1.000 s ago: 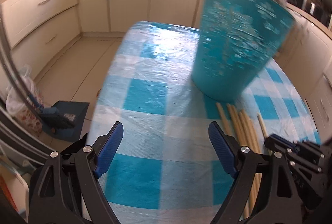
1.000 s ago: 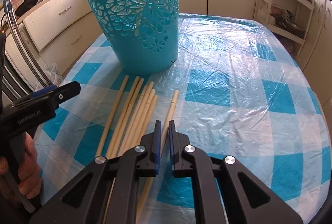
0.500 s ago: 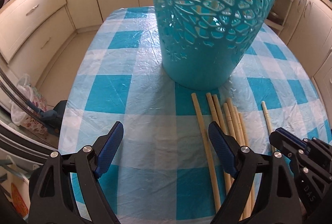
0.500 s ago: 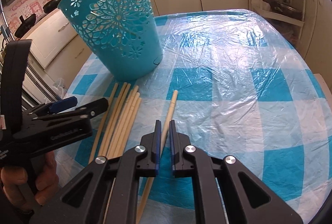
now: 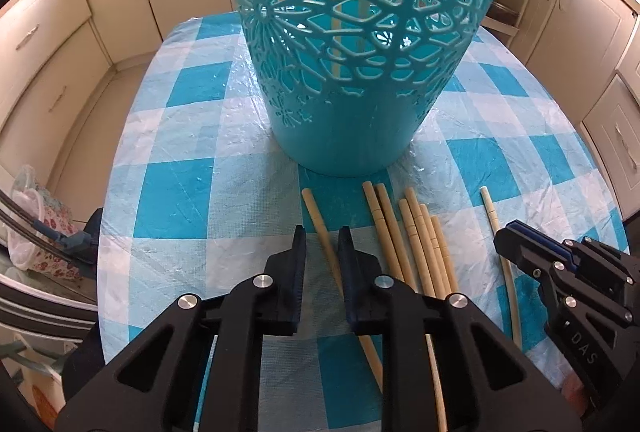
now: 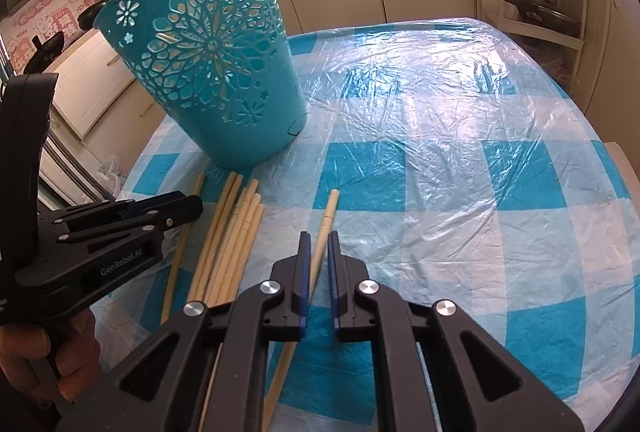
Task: Organize utensils
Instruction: 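Close the left tool on a wooden chopstick and lift it, then carry the chopstick over the teal basket and open the left tool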
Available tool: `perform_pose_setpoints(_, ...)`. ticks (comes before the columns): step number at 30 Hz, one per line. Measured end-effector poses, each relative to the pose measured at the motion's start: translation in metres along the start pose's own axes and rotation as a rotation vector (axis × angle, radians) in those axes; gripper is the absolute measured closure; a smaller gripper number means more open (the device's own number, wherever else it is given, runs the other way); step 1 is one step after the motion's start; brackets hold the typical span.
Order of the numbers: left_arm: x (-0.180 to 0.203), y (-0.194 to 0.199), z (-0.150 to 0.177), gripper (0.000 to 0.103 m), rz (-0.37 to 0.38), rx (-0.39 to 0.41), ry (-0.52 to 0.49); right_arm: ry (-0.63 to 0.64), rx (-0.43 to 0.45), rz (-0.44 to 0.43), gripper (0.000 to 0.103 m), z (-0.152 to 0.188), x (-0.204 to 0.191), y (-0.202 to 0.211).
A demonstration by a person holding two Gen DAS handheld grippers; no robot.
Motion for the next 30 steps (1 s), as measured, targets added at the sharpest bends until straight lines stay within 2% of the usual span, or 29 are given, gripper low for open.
perform_pose_setpoints(2,0.002,0.0,-0.001,0.087,-0.009,-0.01,-0.021,-0.004,-0.001,-0.009,0.094,0.0,0.001,0.0)
perform_pose_setpoints(3,0.002,0.0,0.0,0.093,-0.007,-0.012,-0.023,-0.01,-0.001,-0.017,0.094,-0.001,0.002,-0.001)
perform_pose_setpoints(5,-0.003,-0.001,-0.001,0.097,0.014,-0.019,-0.013,-0.025,-0.001,-0.036,0.094,-0.001,0.005,-0.001)
perform_pose_setpoints(8,-0.011,0.003,0.004,0.098,0.05,-0.032,0.018,-0.036,-0.001,-0.049,0.094,-0.001,0.007,-0.001)
perform_pose_setpoints(11,-0.017,0.019,0.012,0.098,0.077,-0.012,0.025,-0.034,-0.001,-0.047,0.094,-0.001,0.006,-0.001)
perform_pose_setpoints(15,-0.027,0.063,0.019,0.098,0.153,0.048,0.039,-0.035,0.001,-0.047,0.094,-0.001,0.006,-0.001)
perform_pose_setpoints(18,-0.032,0.103,0.017,0.098,0.217,0.114,0.051,-0.034,0.001,-0.046,0.094,-0.001,0.006,-0.001)
perform_pose_setpoints(23,-0.038,0.18,-0.014,0.098,0.293,0.297,0.07,-0.034,0.001,-0.048,0.093,-0.001,0.006,-0.001)
perform_pose_setpoints(28,-0.035,0.23,-0.069,0.098,0.285,0.497,0.095,-0.035,0.001,-0.053,0.093,-0.001,0.006,0.0)
perform_pose_setpoints(30,-0.035,0.238,-0.087,0.098,0.274,0.548,0.115,-0.038,0.001,-0.057,0.093,-0.002,0.007,0.0)
Point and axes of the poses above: each gripper's, at about its wrist camera, not at the fingertips, and y roughly against the way its jaws point, x to its right, z to its underside, the point moved 4 cm from there along -y, roughly the way its jaws point, and after that the axes turned 7 degrees about -x, right-handed, at the moved point
